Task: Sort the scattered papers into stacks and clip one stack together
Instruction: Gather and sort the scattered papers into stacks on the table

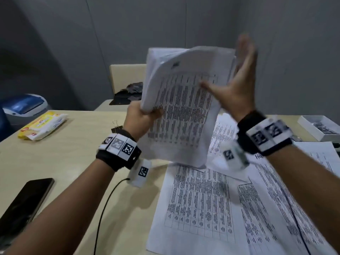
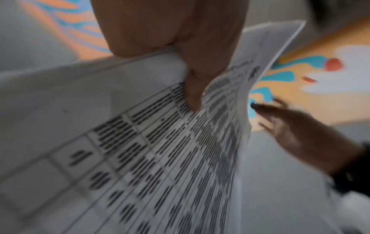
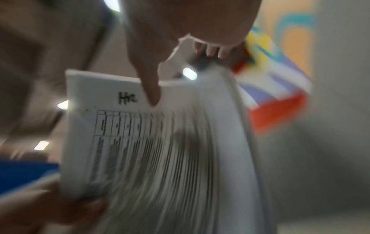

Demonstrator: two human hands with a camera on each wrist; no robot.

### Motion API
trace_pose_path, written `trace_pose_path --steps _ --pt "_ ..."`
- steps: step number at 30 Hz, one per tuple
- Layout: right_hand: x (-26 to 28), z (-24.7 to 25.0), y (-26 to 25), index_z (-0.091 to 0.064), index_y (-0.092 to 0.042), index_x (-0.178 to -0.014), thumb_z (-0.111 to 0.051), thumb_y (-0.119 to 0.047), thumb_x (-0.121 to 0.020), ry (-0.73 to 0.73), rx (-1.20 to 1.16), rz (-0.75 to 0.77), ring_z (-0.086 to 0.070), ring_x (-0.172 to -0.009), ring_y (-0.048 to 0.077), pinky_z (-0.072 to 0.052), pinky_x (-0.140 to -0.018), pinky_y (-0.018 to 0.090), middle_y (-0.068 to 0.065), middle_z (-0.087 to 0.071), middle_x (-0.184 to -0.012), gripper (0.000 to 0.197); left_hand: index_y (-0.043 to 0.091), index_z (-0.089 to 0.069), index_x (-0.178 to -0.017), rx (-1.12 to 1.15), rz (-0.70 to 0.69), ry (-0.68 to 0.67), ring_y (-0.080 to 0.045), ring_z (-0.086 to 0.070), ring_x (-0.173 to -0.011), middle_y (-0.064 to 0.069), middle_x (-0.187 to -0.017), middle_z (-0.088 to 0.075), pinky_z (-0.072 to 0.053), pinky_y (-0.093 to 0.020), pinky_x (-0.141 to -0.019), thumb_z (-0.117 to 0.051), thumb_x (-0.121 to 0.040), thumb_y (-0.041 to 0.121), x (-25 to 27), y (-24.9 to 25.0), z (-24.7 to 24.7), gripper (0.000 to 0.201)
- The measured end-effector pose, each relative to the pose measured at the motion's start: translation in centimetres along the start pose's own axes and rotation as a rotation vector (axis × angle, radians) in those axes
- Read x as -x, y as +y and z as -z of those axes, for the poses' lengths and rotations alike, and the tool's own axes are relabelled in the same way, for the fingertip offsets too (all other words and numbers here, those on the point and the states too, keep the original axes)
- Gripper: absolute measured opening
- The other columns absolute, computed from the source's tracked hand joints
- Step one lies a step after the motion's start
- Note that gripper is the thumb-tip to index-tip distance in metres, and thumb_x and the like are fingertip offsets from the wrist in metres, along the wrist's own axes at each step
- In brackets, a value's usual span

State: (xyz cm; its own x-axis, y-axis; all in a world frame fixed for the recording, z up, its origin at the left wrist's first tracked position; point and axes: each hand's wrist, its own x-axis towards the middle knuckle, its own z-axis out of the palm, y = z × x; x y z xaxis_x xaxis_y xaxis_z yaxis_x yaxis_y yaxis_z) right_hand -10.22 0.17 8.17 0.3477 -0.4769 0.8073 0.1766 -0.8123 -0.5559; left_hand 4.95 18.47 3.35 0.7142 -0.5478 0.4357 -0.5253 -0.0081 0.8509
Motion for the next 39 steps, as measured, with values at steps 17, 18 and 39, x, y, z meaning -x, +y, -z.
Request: trace_pose_path --steps 17,18,39 --pt "2.5 6.9 5.9 -0.072 -0.021 -0.078 -0.089 -0.019 -0.059 -0.194 -0.307 -0.354 -0.067 -0.079 0.005 -0.06 -0.081 0.03 -0.015 -0.075 -0.078 0.026 0.006 -0.059 -0.127 0.425 0.215 -0.279 -0.031 -0.066 -0.109 -0.014 -0.121 -0.067 -0.055 -0.047 -0.088 -0.084 -0.072 0.022 0.3 -2.7 3.6 0.062" --pt "3.0 6.6 6.2 -0.075 -0.021 -0.078 -0.089 -0.017 -0.059 -0.157 -0.343 -0.366 -0.068 -0.086 0.014 -0.059 -0.086 0.039 -0.011 -0.076 -0.082 0.024 0.001 -0.058 -0.126 0.448 0.177 -0.232 -0.031 -0.067 -0.105 -0.017 -0.119 -0.067 -0.056 -0.046 -0.086 -0.078 -0.076 0.012 0.5 -2.3 3.0 0.055" --pt "11.7 5.5 10.7 -0.071 -0.02 -0.105 -0.087 -0.026 -0.059 -0.307 -0.278 -0.695 -0.07 -0.106 0.022 -0.053 -0.097 0.05 0.004 -0.074 -0.111 0.049 0.013 -0.067 -0.11 0.306 0.276 -0.118 -0.024 -0.071 -0.099 -0.008 -0.111 -0.073 -0.056 -0.049 -0.09 -0.074 -0.08 0.0 5.0 -7.0 -1.8 0.034"
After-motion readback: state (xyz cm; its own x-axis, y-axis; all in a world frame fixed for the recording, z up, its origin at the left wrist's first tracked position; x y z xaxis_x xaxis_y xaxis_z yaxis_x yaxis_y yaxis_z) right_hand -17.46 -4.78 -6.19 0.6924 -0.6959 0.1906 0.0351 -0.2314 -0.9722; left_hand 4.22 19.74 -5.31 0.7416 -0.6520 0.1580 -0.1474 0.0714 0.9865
